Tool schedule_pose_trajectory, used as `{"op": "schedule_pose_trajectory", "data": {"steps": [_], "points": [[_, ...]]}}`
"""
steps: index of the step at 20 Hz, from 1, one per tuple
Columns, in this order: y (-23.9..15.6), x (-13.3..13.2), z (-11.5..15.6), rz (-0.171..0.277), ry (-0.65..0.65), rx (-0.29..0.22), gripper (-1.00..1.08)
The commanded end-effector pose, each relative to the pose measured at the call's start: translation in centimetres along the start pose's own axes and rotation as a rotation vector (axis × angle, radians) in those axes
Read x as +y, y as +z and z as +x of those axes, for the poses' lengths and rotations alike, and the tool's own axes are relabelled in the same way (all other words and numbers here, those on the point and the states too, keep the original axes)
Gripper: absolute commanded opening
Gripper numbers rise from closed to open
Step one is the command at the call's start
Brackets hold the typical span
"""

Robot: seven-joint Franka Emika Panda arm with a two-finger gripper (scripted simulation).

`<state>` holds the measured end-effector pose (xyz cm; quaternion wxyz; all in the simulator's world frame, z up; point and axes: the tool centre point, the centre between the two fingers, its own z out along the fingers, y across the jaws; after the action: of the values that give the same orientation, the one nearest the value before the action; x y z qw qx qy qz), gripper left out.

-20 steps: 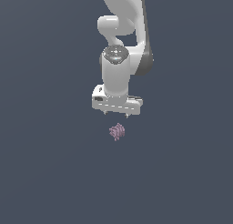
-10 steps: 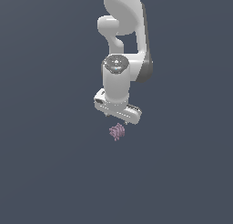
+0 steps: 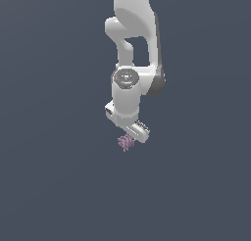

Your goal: Pick up the object and move it to a goal position.

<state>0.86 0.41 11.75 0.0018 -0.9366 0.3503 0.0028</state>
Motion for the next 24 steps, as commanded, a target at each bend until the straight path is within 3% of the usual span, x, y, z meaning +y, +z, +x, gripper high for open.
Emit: {"op": "schedule_pose_trajectory", "data": {"steps": [1,12,24], "points": [[0.5,-0.2,0.1,0.000,0.064,0.001,1.00],[2.0,-0.5,0.4,0.000,0.225,0.006,1.00],[3.5,-0.5,0.4,-0.001,0.239,0.006,1.00]]}}
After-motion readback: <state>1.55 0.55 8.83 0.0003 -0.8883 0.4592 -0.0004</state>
